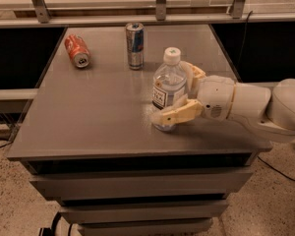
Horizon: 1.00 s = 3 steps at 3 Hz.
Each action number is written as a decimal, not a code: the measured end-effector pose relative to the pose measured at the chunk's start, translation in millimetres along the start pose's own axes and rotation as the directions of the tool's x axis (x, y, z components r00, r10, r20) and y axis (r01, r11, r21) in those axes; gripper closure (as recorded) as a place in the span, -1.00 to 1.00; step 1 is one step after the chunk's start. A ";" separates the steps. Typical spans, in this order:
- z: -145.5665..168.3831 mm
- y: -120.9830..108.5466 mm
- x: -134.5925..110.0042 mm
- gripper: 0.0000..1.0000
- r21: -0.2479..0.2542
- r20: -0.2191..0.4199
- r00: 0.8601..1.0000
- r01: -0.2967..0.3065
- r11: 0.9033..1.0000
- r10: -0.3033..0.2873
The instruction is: Place blue plastic bottle upright
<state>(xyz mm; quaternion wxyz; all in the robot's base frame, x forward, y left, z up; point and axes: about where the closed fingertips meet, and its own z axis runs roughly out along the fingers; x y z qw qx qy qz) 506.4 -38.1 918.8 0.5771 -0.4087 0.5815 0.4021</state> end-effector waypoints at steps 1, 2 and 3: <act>-5.3 -1.2 4.2 -1.00 0.010 -0.028 1.000 0.010 1.000 -0.009; -14.5 0.5 9.6 -1.00 0.036 -0.068 0.998 0.018 0.999 -0.016; -14.4 0.6 9.6 -1.00 0.036 -0.068 0.998 0.019 0.999 -0.016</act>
Offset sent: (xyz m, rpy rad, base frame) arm -0.0101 -0.0291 -0.0172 -0.1149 0.0167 -0.0769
